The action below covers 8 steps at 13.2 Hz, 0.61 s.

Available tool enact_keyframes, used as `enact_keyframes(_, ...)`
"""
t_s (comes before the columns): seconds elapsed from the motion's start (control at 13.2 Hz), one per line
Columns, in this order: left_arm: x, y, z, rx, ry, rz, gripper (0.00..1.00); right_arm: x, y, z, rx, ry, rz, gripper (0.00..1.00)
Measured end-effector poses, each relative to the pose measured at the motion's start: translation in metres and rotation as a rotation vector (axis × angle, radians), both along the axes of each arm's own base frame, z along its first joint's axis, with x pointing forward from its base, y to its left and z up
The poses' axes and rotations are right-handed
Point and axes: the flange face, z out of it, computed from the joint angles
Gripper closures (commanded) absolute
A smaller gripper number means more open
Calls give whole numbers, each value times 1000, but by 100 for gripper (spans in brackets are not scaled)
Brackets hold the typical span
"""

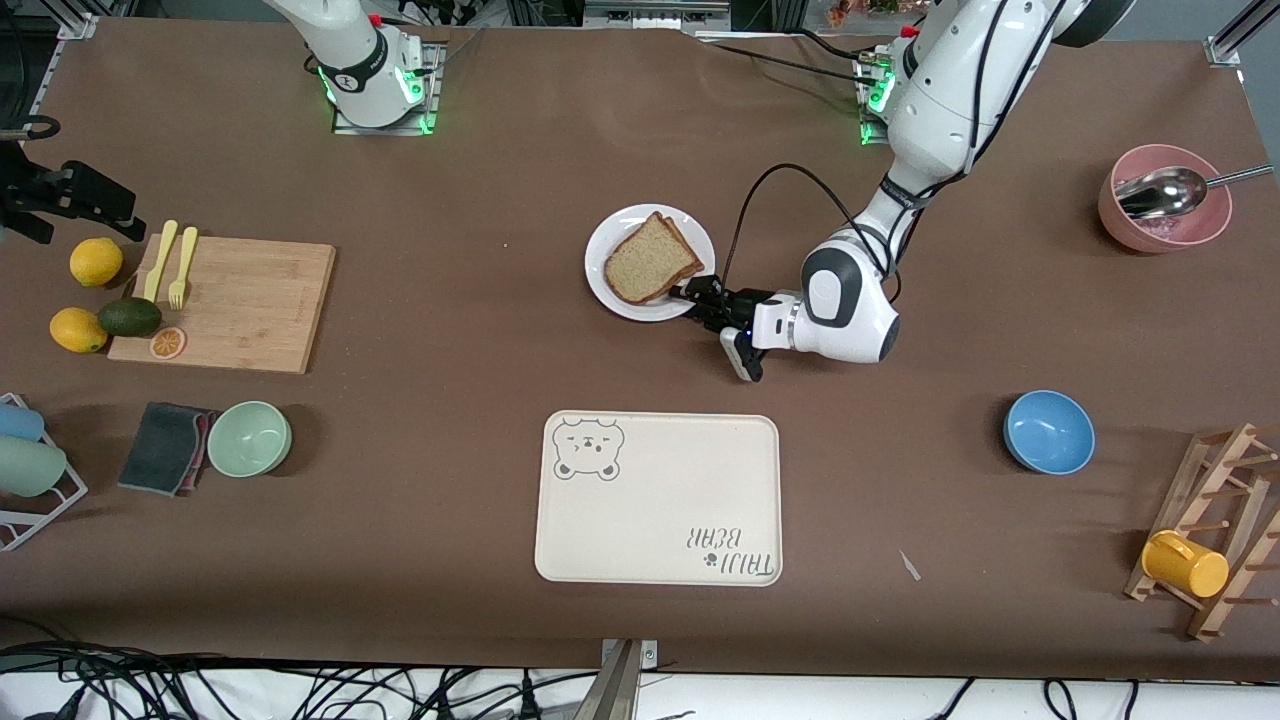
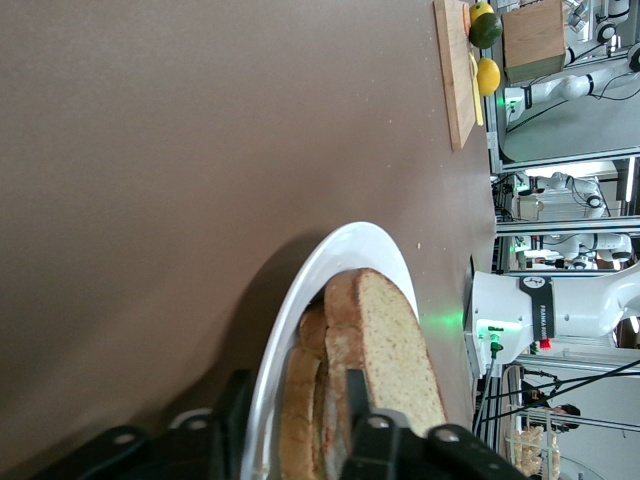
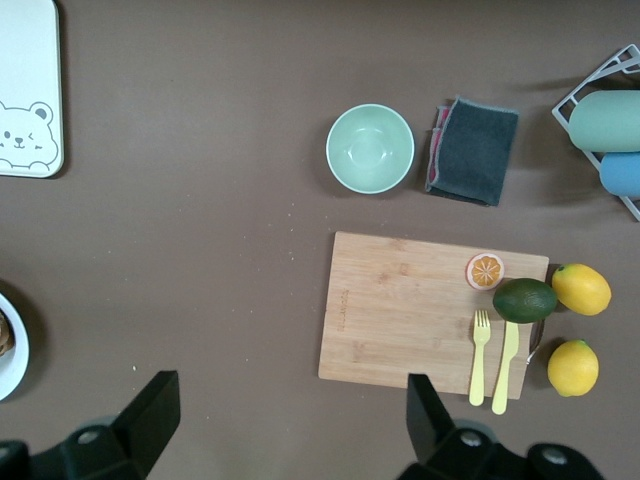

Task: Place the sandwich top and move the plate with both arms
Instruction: 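Move the left gripper to the plate rim and grip it, then slide the plate with the left gripper onto the bear tray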

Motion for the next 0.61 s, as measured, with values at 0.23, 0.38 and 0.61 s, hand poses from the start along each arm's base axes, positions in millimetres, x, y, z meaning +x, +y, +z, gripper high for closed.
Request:
enact_keyframes(0.23,-2,1,-4,1,-2,-4,77,-1,0,0,0,9,0,0)
enact_keyframes(0.38,-3,2,-5,3,-4,-5,83,-1,0,0,0,10,0,0)
enact_keyframes(0.61,-4,3,-8,7,-2,-4,99,0,0,1,-1,6,0,0)
